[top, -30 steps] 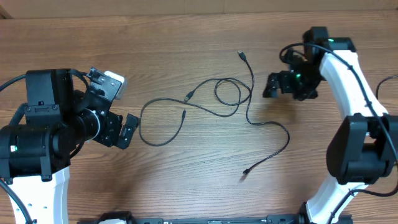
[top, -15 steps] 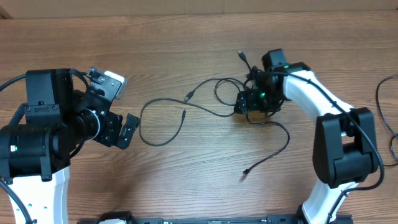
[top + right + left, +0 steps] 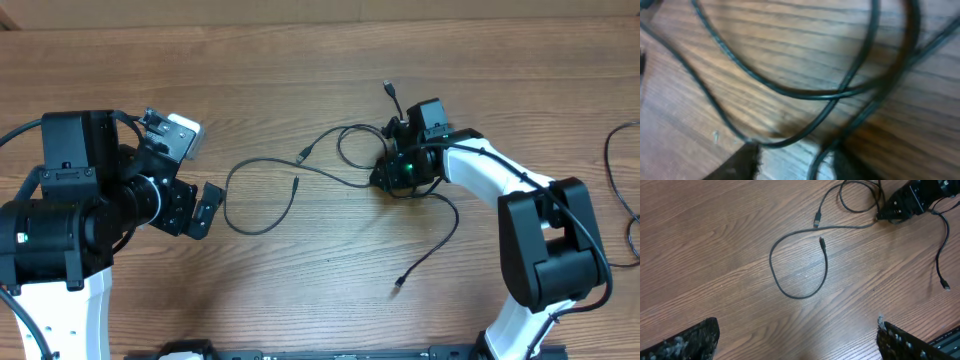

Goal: Untangle cables

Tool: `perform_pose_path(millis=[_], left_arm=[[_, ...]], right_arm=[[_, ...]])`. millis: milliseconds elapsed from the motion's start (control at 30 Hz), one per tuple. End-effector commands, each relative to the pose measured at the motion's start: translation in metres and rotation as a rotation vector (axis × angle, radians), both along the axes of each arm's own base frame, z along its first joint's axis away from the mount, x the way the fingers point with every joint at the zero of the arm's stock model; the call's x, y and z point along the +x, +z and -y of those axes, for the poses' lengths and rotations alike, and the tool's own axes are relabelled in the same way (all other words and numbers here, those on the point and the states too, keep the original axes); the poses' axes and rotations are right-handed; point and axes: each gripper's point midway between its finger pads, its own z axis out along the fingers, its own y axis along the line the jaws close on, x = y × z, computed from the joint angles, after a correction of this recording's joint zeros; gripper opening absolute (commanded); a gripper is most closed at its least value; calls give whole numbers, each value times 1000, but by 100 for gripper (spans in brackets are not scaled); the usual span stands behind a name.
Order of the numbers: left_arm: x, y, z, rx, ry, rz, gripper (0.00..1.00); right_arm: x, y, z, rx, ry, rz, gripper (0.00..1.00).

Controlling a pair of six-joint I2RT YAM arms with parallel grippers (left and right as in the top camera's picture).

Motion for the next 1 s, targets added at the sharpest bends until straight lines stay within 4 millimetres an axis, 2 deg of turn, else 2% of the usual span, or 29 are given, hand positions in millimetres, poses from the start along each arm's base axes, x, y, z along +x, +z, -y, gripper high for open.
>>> perform_pose_path(millis=[0,33,67,100,333,367,433,500,600,633,700,733,767,800,867,933,967], left_arm=[[1,6,0,8,-15,22,100],[1,6,0,8,-14,22,100],[1,6,0,8,-14,22,100],[1,6,0,8,-15,22,100],[1,6,0,8,-14,22,100],[1,6,0,8,-15,22,100],[1,6,0,8,-15,22,100],[1,6,0,8,-15,22,100],[1,6,0,8,-14,22,100],[1,6,0,8,-14,22,100],[1,6,0,8,-14,22,100],[1,6,0,8,-14,22,100],[1,6,0,8,-15,22,100],[1,6,0,8,-14,22,100],[1,6,0,8,-14,22,100],[1,6,0,8,-15,22,100],[1,6,0,8,-15,22,100]], right_arm=[[-28,-31,11,-64,-15,-100,25],[-27,-34,16,-92,-47,-102,17],[-26,-35,19,-105,-61,-102,14],[-23,-37,27,-151,-104,-98,4],[-19,-37,54,-295,-186,-96,4],[-18,-31,56,-311,-188,-101,4],[-9,-6,56,-323,-192,-90,4],[5,28,53,-309,-201,-37,4],[32,108,48,-261,-226,108,4],[37,130,47,-246,-233,148,4],[48,186,49,-225,-261,267,4],[50,206,51,-221,-275,314,4],[52,230,54,-218,-294,370,4],[54,266,65,-222,-364,455,4],[54,317,83,-240,-468,586,4],[50,357,98,-252,-534,694,4],[48,366,102,-253,-544,716,9]])
